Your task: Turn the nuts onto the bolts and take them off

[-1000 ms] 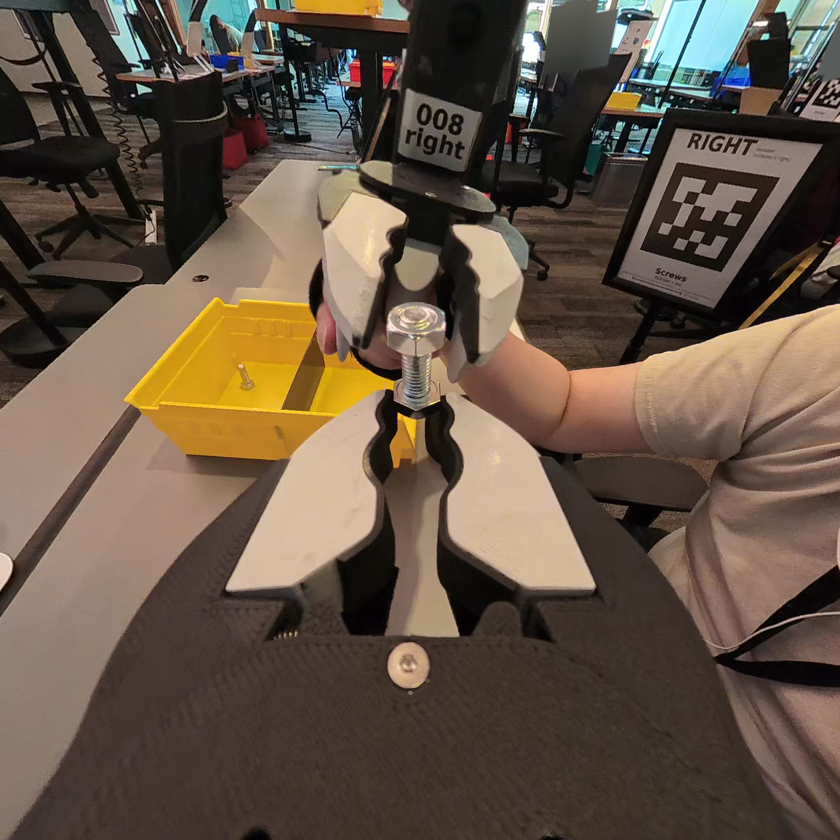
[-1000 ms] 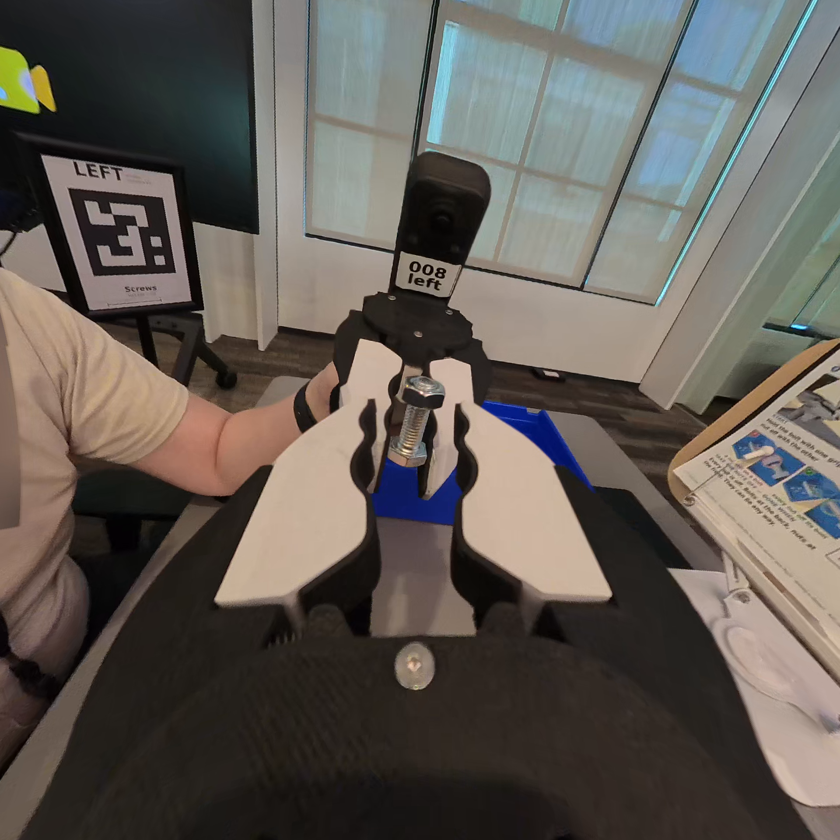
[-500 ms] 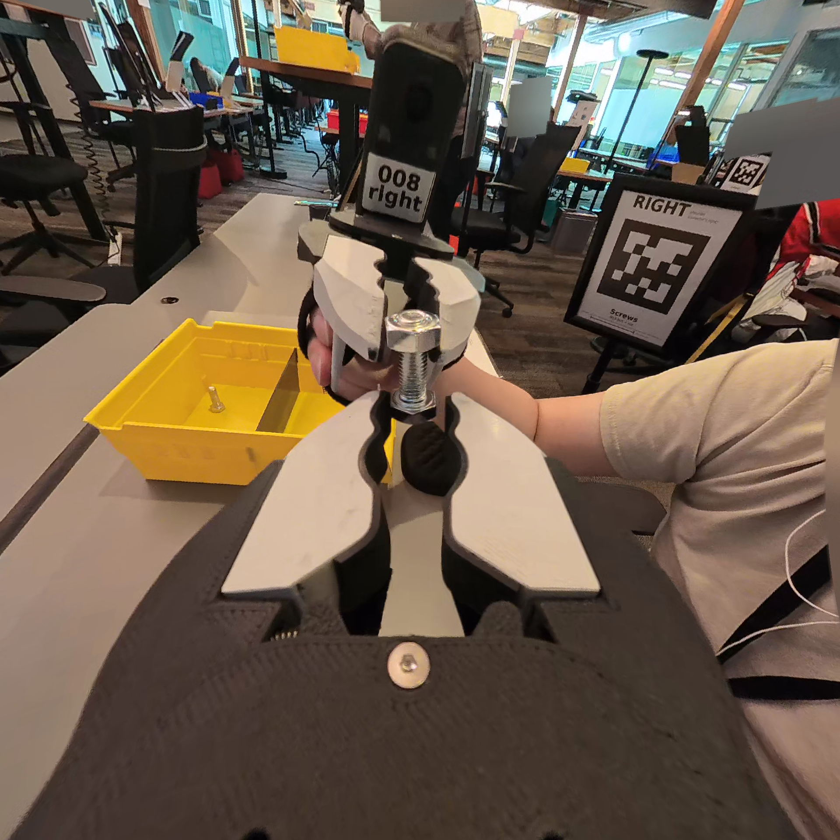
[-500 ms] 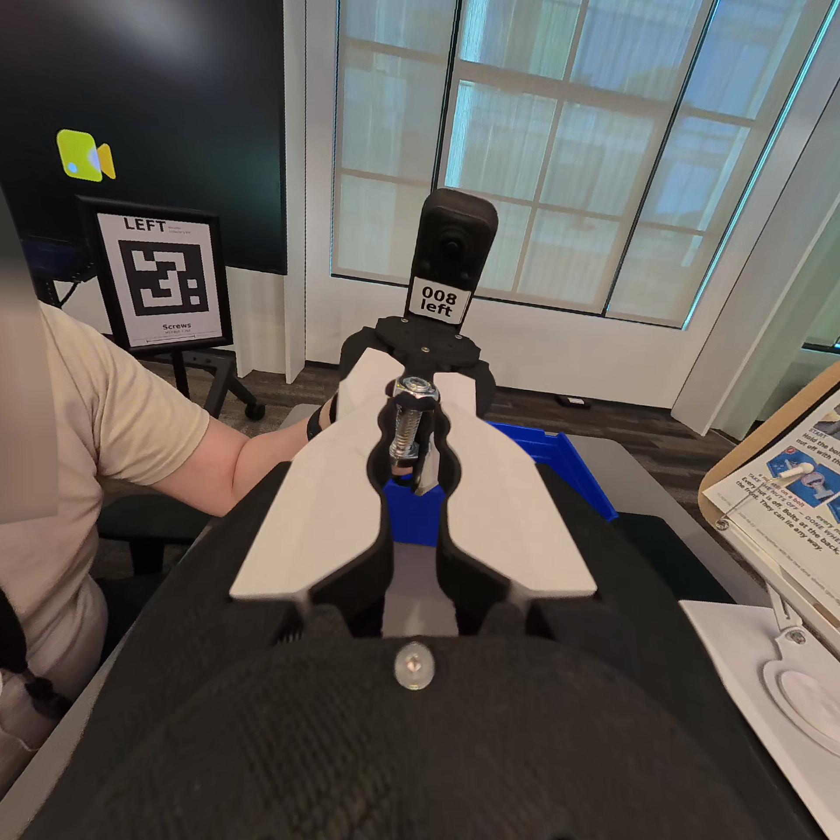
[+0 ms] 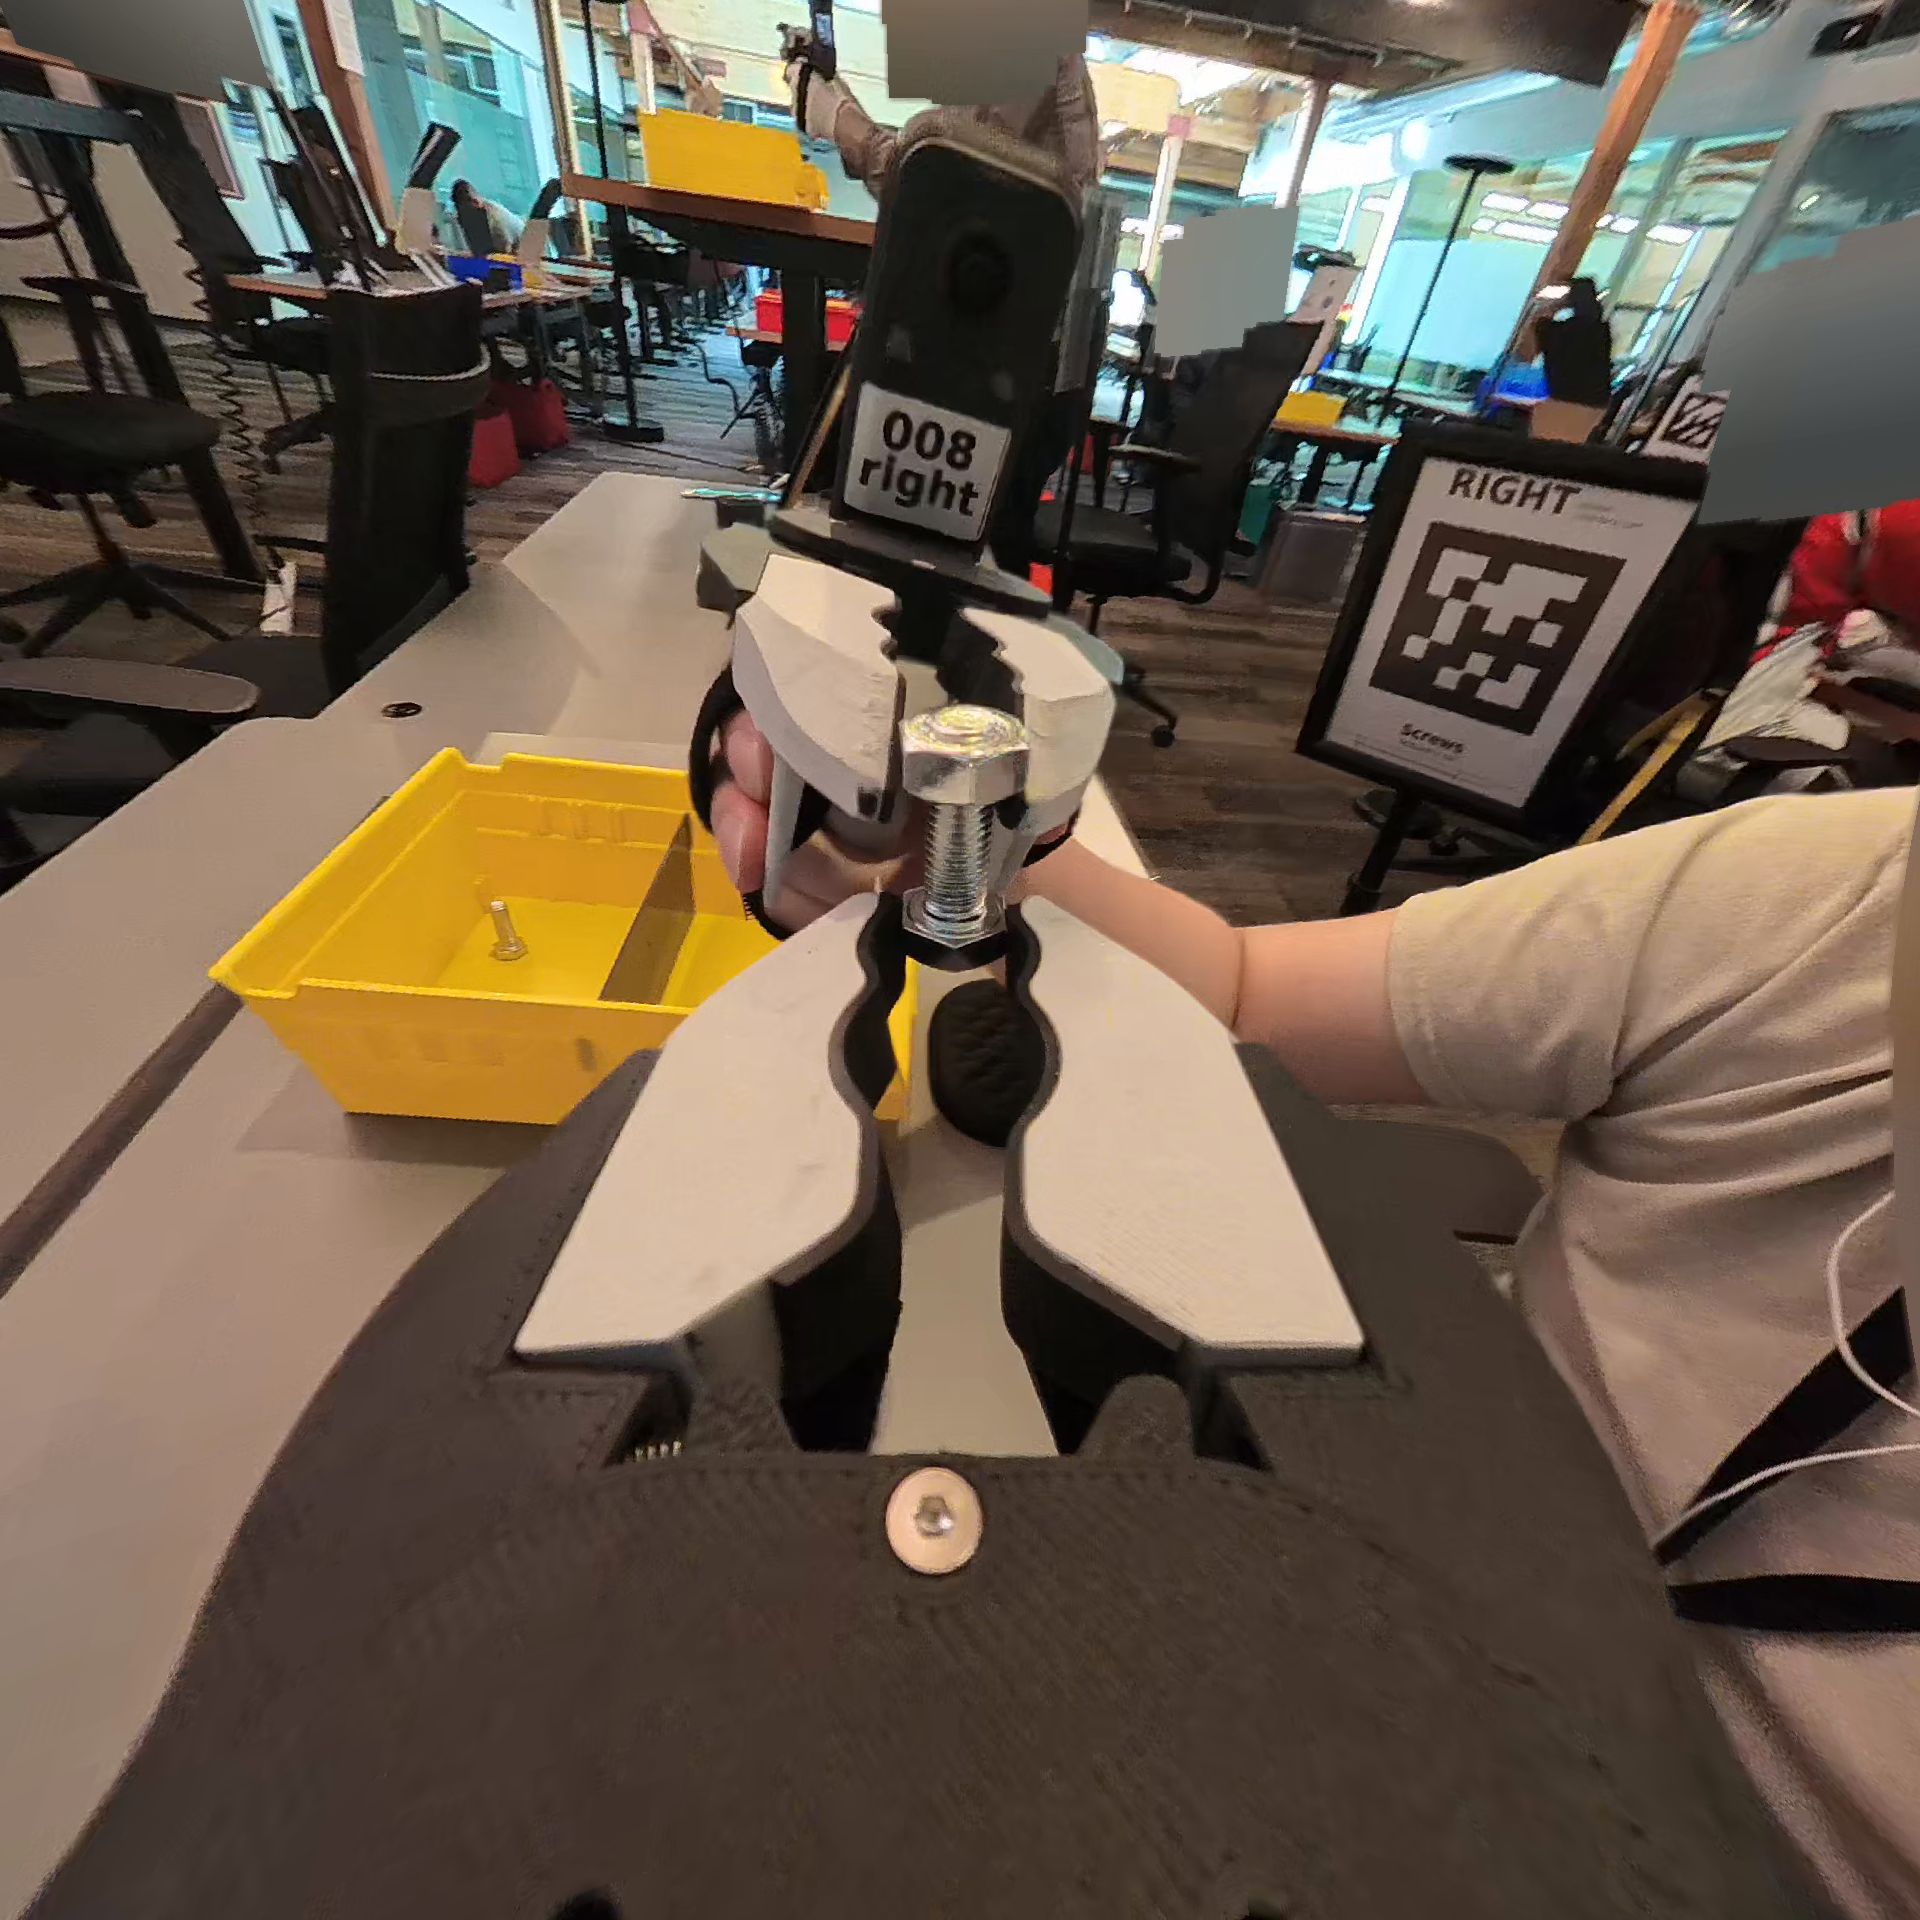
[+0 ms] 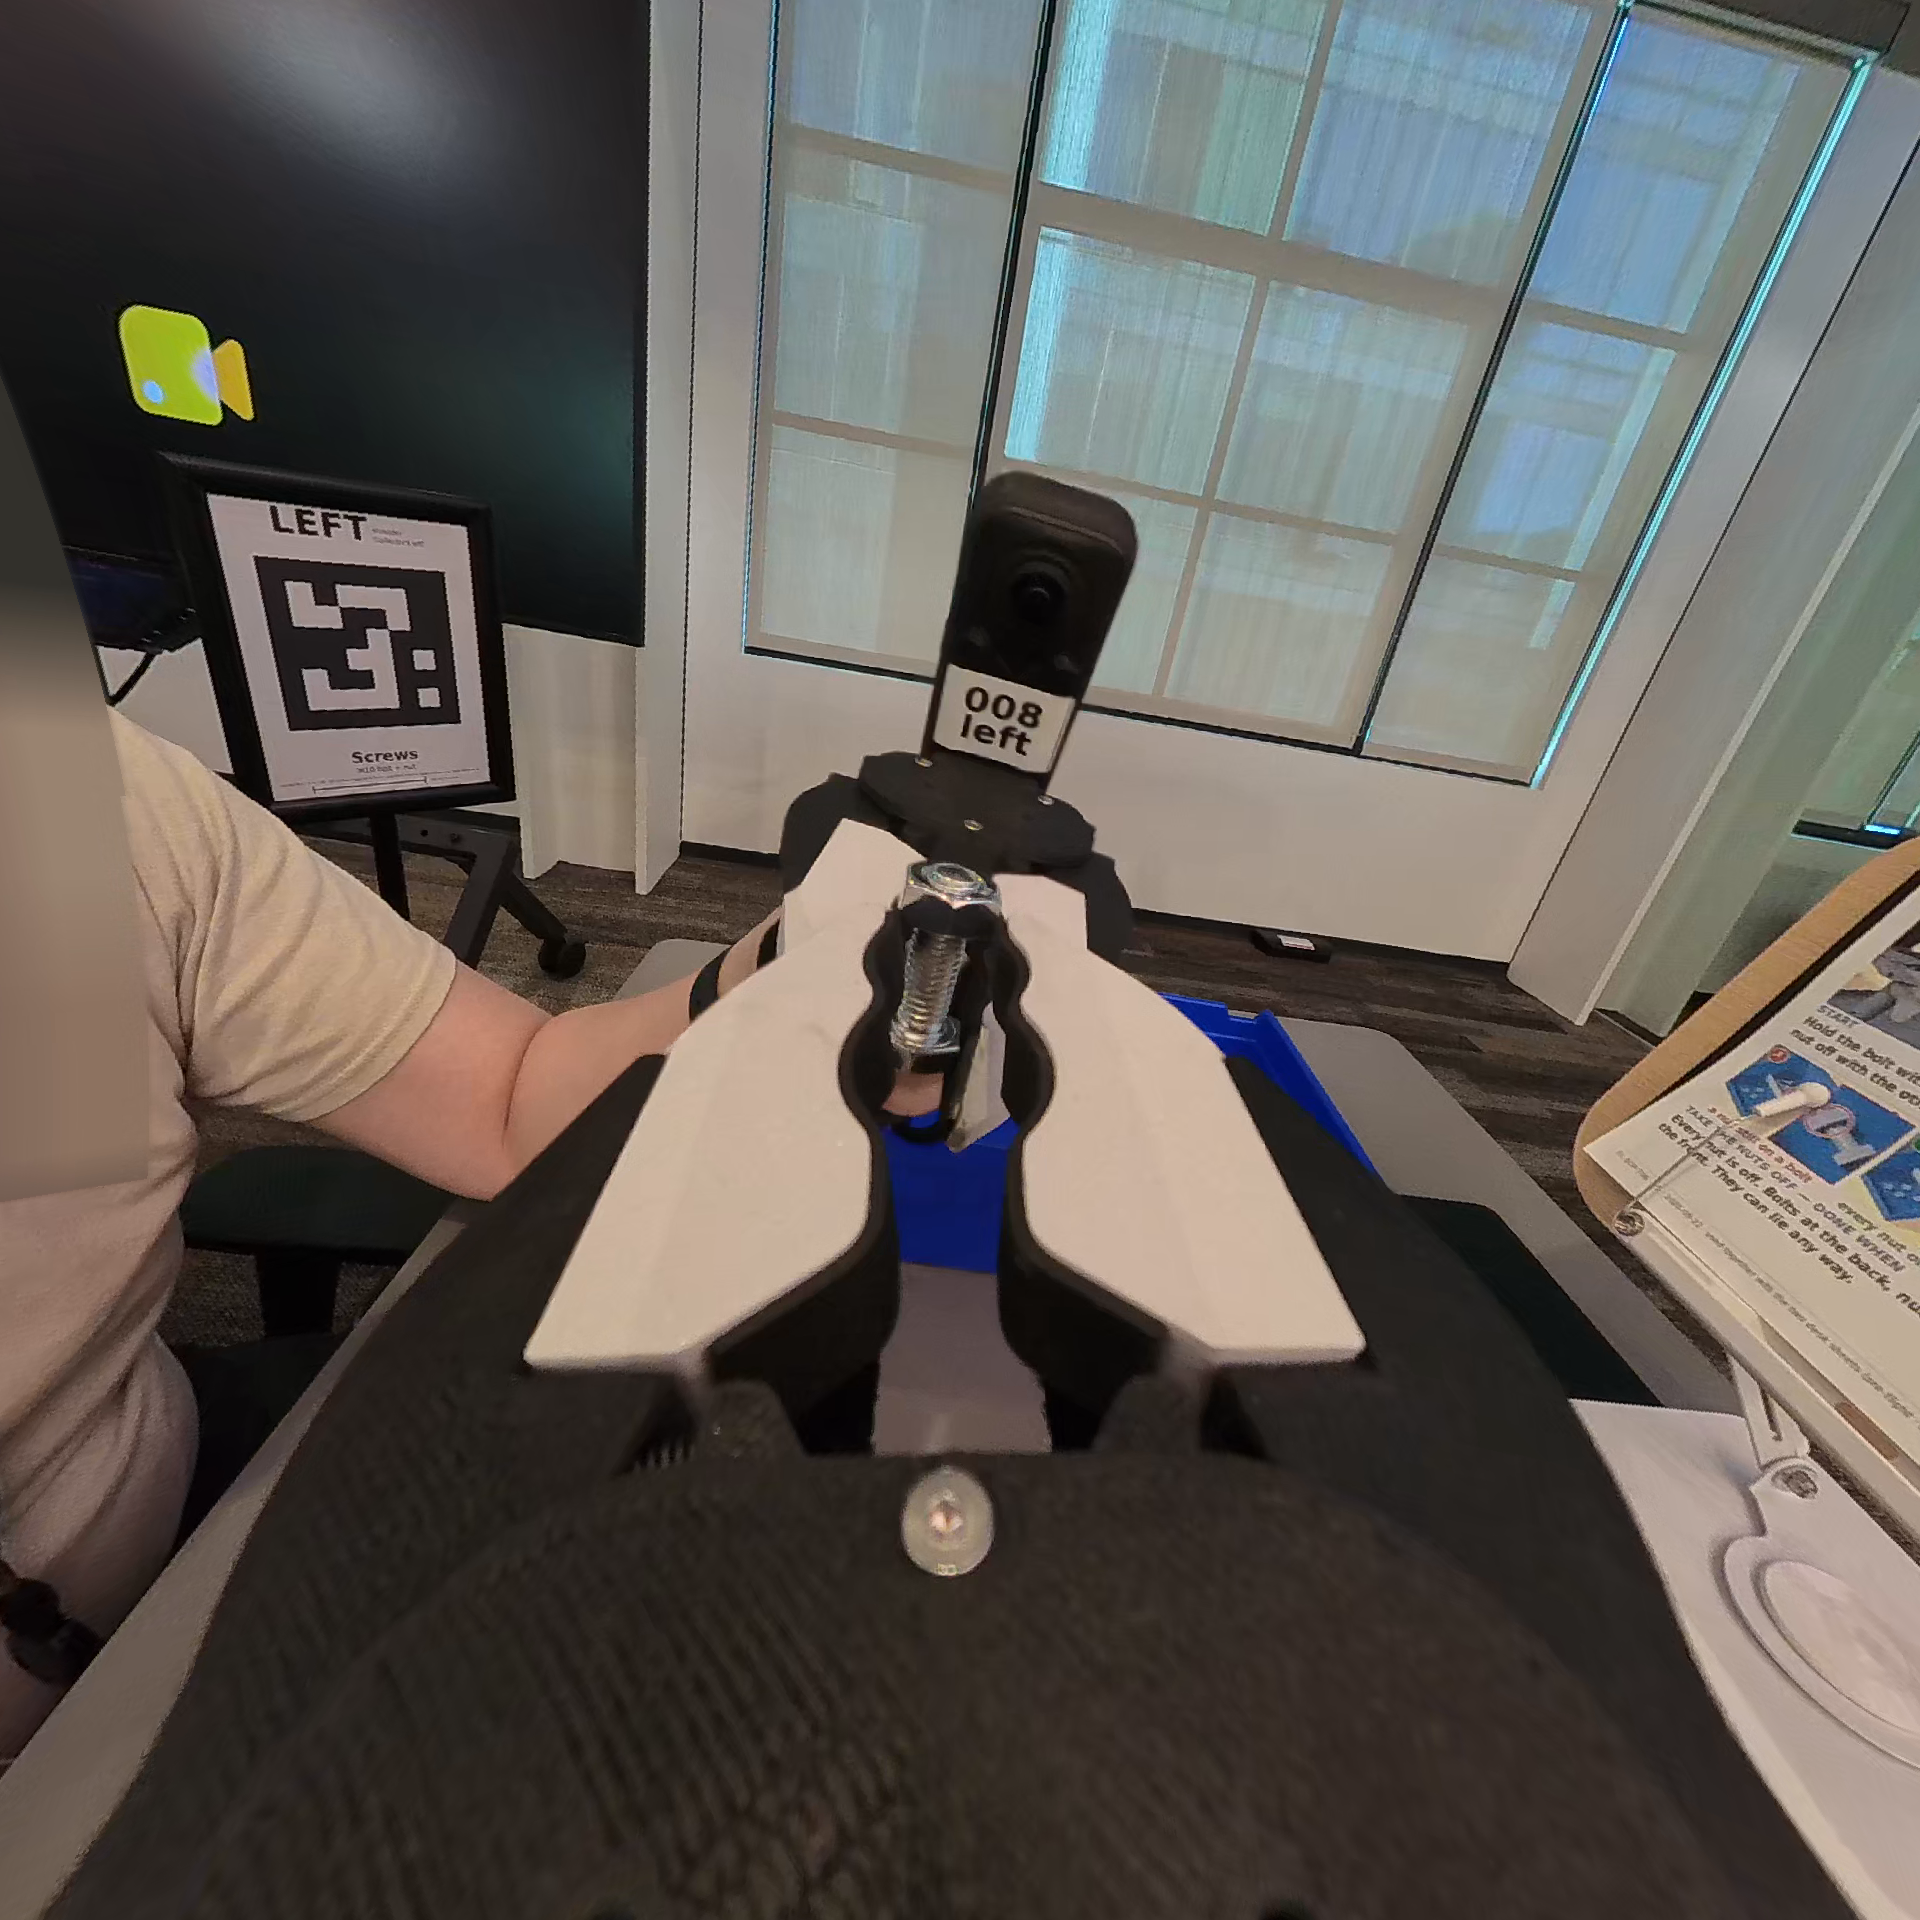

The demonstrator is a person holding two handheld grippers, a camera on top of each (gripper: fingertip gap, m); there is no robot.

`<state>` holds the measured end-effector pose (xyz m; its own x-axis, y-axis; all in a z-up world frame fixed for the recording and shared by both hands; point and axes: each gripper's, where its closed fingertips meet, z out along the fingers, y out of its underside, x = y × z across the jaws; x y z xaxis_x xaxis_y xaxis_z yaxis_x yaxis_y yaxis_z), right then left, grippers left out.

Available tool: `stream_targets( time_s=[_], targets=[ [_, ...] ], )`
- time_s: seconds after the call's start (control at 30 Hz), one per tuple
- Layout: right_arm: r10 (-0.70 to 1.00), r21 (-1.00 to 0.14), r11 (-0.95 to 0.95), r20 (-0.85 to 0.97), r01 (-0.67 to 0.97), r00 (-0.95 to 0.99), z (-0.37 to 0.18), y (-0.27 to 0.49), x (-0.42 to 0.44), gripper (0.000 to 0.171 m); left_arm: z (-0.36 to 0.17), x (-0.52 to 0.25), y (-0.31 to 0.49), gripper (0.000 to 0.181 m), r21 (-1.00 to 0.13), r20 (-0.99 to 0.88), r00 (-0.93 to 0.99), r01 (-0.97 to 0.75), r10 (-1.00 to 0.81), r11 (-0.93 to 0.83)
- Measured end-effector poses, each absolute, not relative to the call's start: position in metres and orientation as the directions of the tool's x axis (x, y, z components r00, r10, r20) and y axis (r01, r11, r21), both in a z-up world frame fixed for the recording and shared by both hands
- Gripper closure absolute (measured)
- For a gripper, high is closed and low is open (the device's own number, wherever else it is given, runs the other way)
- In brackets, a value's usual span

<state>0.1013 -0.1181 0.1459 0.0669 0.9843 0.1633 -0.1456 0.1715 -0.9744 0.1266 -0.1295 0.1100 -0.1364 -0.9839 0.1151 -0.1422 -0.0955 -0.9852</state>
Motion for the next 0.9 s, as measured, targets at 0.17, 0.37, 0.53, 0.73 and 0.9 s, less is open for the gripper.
stream_targets(
  time_s=[0.17,0.37,0.53,0.73,0.9],
  targets=[
    [0.975,-0.971,0.199,0.183,-0.135,0.123,0.147,-0.112,0.104,0.149,0.109,0.123,-0.123,0.163,-0.983,0.076,-0.073,-0.172,-0.994,-0.063],
    [0.944,-0.964,0.235,0.196,-0.125,0.265,0.154,-0.101,0.105,0.137,0.108,0.120,-0.106,0.163,-0.982,0.028,0.057,-0.184,-0.998,-0.038],
    [0.954,-0.967,0.218,0.183,-0.130,0.237,0.153,-0.101,0.110,0.135,0.109,0.122,-0.113,0.163,-0.982,0.022,0.030,-0.189,-0.999,-0.028],
    [0.975,-0.966,0.168,0.133,-0.196,0.178,0.159,-0.107,0.114,0.143,0.111,0.118,-0.113,0.163,-0.983,0.048,0.005,-0.179,-0.999,-0.048],
    [0.978,-0.968,0.162,0.131,-0.194,0.163,0.156,-0.106,0.112,0.140,0.110,0.122,-0.122,0.163,-0.982,0.071,-0.046,-0.180,-0.996,-0.061]
  ],
)
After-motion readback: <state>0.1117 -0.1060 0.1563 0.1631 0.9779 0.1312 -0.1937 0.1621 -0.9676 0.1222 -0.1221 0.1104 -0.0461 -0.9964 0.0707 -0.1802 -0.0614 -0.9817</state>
